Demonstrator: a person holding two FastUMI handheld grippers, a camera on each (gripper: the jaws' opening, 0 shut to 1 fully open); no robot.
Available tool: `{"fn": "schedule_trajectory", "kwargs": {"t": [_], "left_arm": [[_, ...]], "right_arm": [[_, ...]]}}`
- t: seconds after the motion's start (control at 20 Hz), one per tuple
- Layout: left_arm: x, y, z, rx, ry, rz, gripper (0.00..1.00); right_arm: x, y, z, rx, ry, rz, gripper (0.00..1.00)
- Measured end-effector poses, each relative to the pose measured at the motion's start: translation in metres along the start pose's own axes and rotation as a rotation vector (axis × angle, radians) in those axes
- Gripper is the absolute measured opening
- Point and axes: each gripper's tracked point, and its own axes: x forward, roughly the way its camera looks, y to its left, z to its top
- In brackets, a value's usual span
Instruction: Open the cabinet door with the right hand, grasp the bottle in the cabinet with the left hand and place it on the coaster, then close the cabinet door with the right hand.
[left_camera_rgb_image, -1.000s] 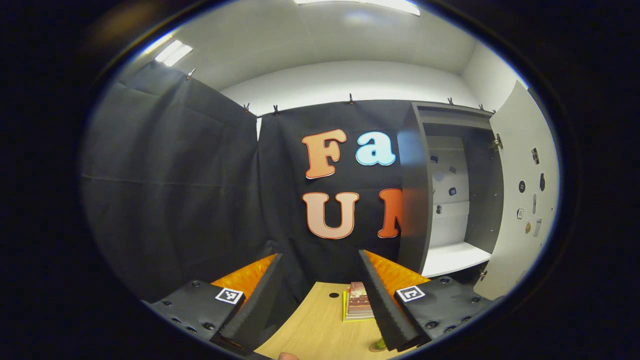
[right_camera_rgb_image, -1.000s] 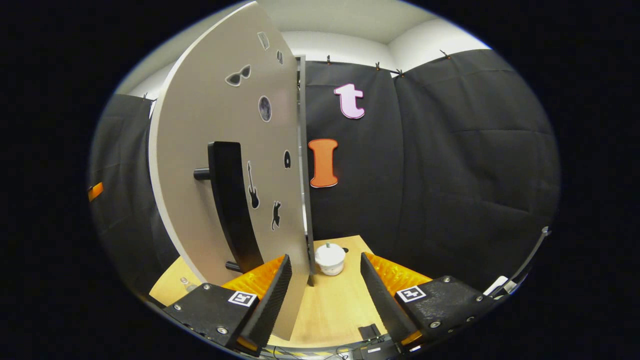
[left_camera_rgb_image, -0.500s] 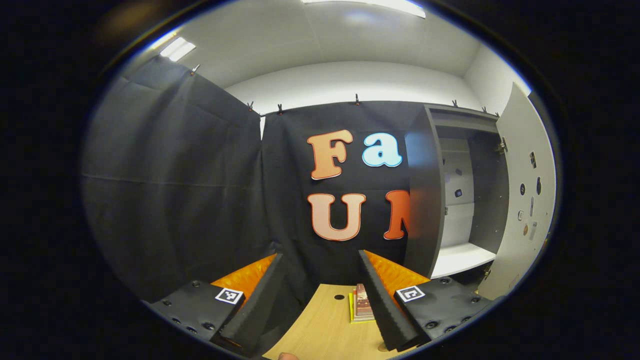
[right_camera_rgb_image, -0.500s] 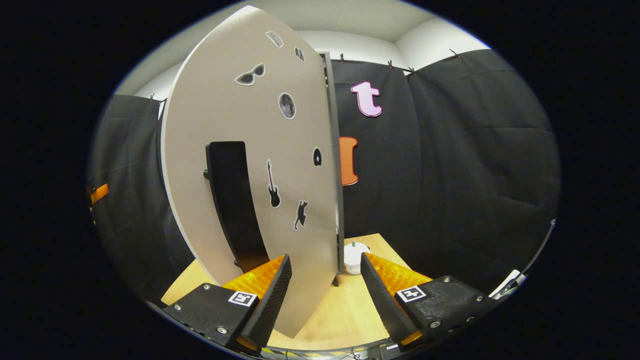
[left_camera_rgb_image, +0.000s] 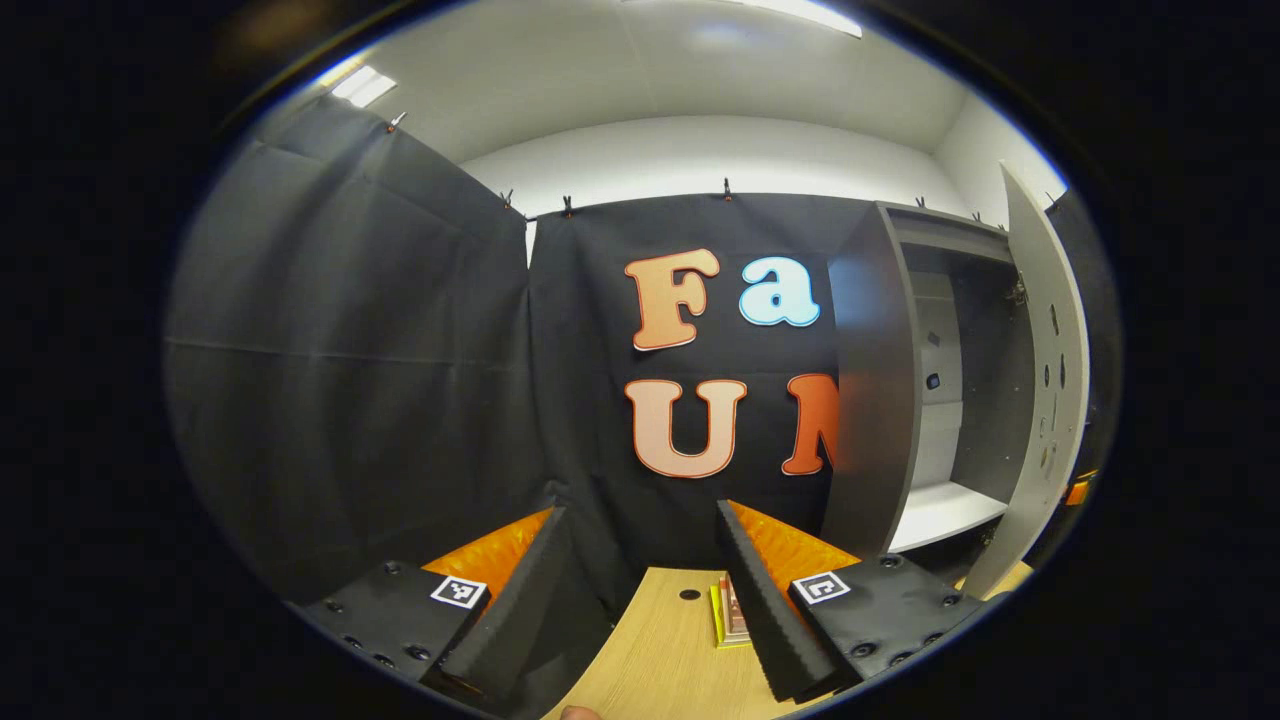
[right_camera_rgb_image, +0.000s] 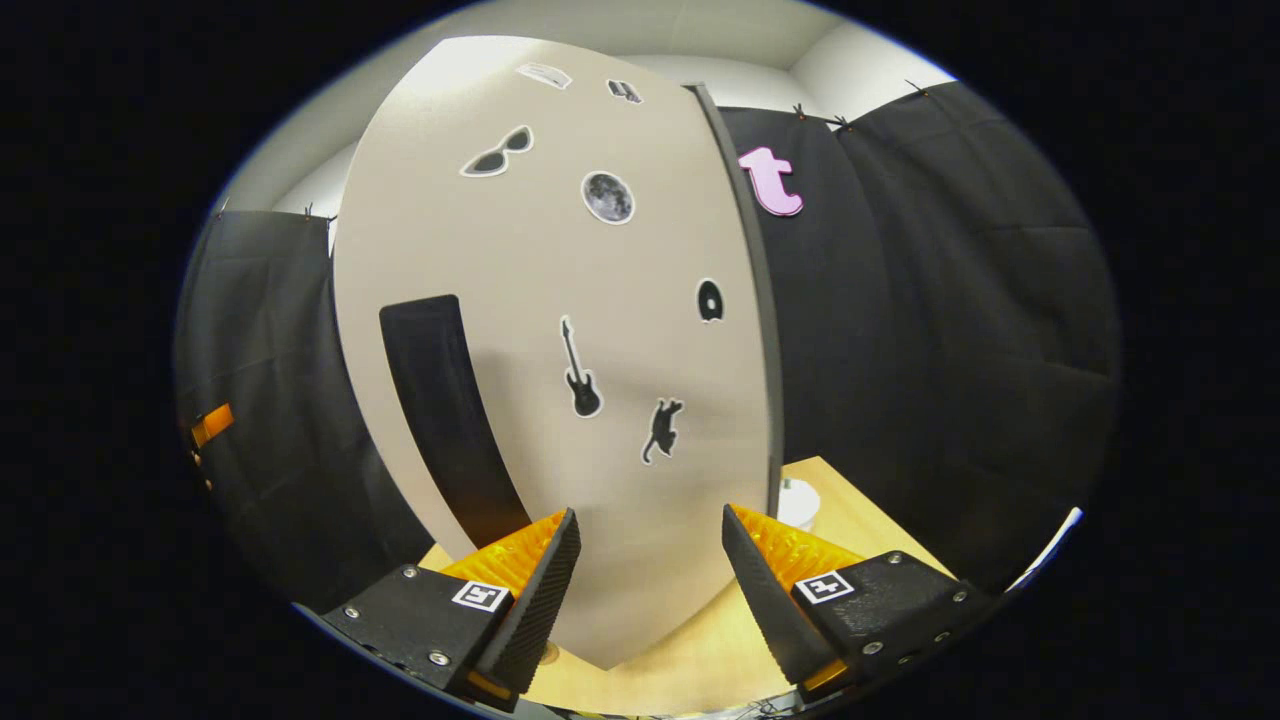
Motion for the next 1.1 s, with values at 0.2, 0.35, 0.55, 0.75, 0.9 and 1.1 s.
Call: {"fn": "schedule_trajectory", "kwargs": {"t": [0.2, 0.35, 0.55, 0.75, 0.9, 1.1], "left_arm": [[0.014, 0.016, -0.002, 0.011, -0.005, -0.001, 0.95], [0.023, 0.031, -0.006, 0.016, 0.000, 0.010, 0.95], [0.032, 0.048, -0.012, 0.024, 0.005, 0.023, 0.95], [0.043, 0.056, -0.017, 0.026, 0.011, 0.030, 0.95], [0.048, 0.058, -0.018, 0.025, 0.014, 0.028, 0.95], [0.051, 0.057, -0.018, 0.028, 0.013, 0.024, 0.95]], "right_arm": [[0.006, 0.023, 0.000, -0.015, -0.002, 0.040, 0.89], [0.012, 0.026, 0.001, -0.036, -0.009, 0.024, 0.89], [0.017, 0.031, 0.002, -0.031, -0.010, 0.007, 0.89], [0.022, 0.035, 0.003, -0.041, -0.017, -0.010, 0.89], [0.025, 0.039, 0.003, -0.049, -0.022, -0.014, 0.89], [0.030, 0.039, 0.007, -0.050, -0.035, -0.029, 0.89]]}}
